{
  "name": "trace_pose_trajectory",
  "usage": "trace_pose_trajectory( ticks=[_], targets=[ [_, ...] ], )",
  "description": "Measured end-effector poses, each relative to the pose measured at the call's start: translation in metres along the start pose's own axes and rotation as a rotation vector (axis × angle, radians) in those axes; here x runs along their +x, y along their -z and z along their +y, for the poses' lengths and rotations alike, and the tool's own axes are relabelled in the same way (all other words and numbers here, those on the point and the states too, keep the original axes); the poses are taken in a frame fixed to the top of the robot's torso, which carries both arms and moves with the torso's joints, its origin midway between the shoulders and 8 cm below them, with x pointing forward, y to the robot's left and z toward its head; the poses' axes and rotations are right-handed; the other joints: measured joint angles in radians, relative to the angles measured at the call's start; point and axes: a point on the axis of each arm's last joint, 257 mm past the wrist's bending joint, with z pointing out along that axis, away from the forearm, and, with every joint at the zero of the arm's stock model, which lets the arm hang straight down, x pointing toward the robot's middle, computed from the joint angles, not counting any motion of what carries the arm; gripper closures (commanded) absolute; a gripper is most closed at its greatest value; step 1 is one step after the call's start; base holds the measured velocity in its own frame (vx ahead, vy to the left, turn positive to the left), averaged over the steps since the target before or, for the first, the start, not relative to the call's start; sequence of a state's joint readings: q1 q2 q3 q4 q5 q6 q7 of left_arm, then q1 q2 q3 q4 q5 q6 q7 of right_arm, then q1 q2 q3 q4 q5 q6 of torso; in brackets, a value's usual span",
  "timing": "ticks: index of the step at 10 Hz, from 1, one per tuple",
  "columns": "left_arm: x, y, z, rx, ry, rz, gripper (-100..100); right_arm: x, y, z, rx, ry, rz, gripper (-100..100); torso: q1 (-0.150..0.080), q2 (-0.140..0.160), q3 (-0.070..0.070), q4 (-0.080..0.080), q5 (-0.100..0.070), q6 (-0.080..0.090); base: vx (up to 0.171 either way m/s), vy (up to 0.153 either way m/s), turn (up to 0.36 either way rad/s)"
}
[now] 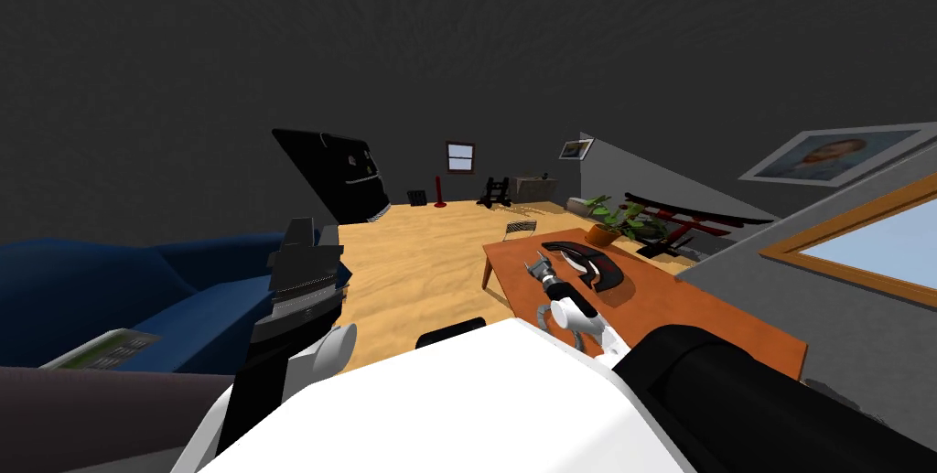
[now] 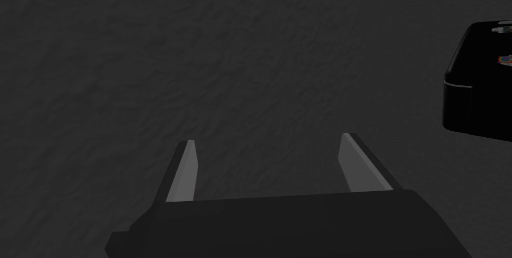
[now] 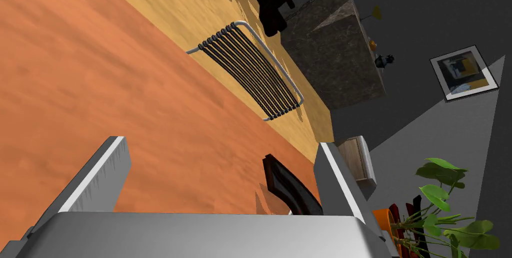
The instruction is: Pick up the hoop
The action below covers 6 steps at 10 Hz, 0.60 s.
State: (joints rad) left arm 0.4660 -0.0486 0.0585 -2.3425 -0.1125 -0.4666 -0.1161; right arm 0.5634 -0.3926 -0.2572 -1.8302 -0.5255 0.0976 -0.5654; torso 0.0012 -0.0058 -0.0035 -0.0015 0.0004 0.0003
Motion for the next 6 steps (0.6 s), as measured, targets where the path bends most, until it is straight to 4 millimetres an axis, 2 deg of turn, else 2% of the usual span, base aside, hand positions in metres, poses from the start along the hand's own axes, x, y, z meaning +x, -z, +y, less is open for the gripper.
trace_pose_trajectory(
  ticks=[1,3,4,5,6],
  targets=[
    [0.0,0.0,0.0,0.0,0.0,0.0,0,-0.013,-0.001,-0.009,0.028,-0.026,-0.033,-100,0.0,-0.001,-0.001,0.0,0.0,0.0,0.147,0.02,0.042],
    [0.0,0.0,0.0,0.0,0.0,0.0,0,-0.054,0.002,-0.027,0.093,-0.089,-0.115,-100,0.0,-0.002,-0.001,-0.001,0.0,0.0,0.122,-0.004,0.022],
    [0.0,0.0,0.0,0.0,0.0,0.0,0,-0.078,0.008,-0.037,0.122,-0.129,-0.169,-100,-0.001,-0.002,-0.001,0.0,0.0,0.0,0.096,-0.002,0.02],
    [0.0,0.0,0.0,0.0,0.0,0.0,0,-0.093,0.015,-0.043,0.145,-0.158,-0.205,-100,0.0,0.0,0.0,0.0,0.0,0.0,0.11,0.005,0.024],
    [0.0,0.0,0.0,0.0,0.0,0.0,0,-0.115,0.018,-0.047,0.172,-0.196,-0.256,-100,0.0,-0.001,-0.001,0.0,0.0,0.0,0.109,-0.014,0.014]
  ],
)
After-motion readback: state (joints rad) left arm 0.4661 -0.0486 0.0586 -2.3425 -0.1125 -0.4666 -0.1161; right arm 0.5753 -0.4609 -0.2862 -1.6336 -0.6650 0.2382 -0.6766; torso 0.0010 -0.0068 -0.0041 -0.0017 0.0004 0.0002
